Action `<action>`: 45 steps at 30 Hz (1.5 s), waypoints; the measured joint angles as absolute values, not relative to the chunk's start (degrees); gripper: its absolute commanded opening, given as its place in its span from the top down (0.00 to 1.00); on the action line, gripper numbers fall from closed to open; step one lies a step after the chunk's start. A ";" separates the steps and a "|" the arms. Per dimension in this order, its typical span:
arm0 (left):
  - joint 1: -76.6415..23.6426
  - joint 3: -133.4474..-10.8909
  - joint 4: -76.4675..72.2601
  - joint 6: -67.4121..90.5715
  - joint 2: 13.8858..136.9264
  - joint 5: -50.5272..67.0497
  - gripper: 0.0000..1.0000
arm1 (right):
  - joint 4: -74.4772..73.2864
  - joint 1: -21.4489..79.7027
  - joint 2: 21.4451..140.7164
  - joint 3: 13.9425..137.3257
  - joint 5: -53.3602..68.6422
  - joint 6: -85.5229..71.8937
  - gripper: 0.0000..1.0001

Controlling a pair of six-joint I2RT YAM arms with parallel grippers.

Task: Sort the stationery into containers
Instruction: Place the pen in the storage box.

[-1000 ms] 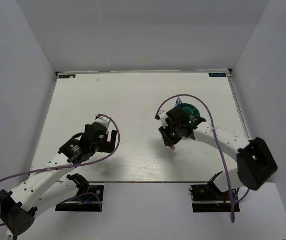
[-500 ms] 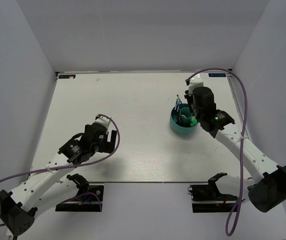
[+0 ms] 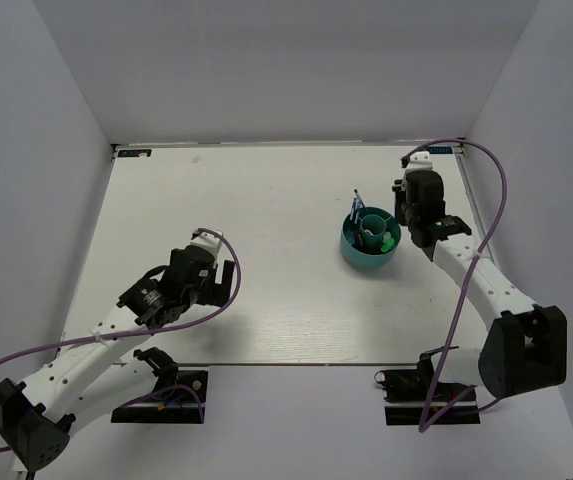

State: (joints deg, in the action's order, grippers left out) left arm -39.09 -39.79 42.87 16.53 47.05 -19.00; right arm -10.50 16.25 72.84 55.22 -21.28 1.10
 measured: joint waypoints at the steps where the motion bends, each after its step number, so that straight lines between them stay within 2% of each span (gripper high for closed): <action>1: -39.09 -39.79 42.87 16.53 47.13 -19.00 0.01 | -10.50 15.62 73.60 55.22 -20.25 0.27 1.00; 21: -39.09 -39.79 42.87 16.51 47.90 -18.98 0.01 | -10.52 8.23 82.67 55.20 -3.57 -11.09 1.00; 23: -39.09 -39.79 42.87 16.51 47.90 -18.98 0.01 | -10.52 8.16 82.85 55.20 -2.72 -11.42 0.91; 25: -39.09 -39.79 42.87 16.49 47.90 -18.98 0.01 | -10.52 8.14 82.85 55.20 -2.11 -11.57 0.75; 26: -39.09 -39.79 42.87 16.49 47.90 -18.98 0.01 | -10.52 8.10 82.85 55.20 -1.87 -11.60 0.72; 35: -39.09 -39.79 42.87 16.49 47.90 -18.98 0.01 | -10.52 7.31 82.54 55.20 -1.06 -11.51 0.58; 37: -39.09 -39.79 42.87 16.49 47.92 -18.98 0.01 | -10.55 7.18 82.17 55.20 -1.02 -11.49 0.51; 39: -39.09 -39.79 42.87 16.51 47.92 -18.98 0.01 | -10.55 7.07 81.78 55.20 -0.56 -11.42 0.51; 41: -39.09 -39.79 42.87 16.51 47.92 -18.98 0.01 | -10.66 6.92 81.34 55.20 0.03 -11.38 0.57; 42: -39.09 -39.79 42.87 16.51 47.92 -18.98 0.01 | -10.83 6.87 81.01 55.20 0.23 -11.29 0.69; 45: -39.09 -39.79 42.87 16.49 47.90 -18.98 0.01 | -12.29 6.79 78.37 55.16 0.23 -9.96 0.88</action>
State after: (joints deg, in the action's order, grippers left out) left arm -39.09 -39.79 42.87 16.49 47.90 -18.98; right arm -12.29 6.79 78.37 55.16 0.23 -9.96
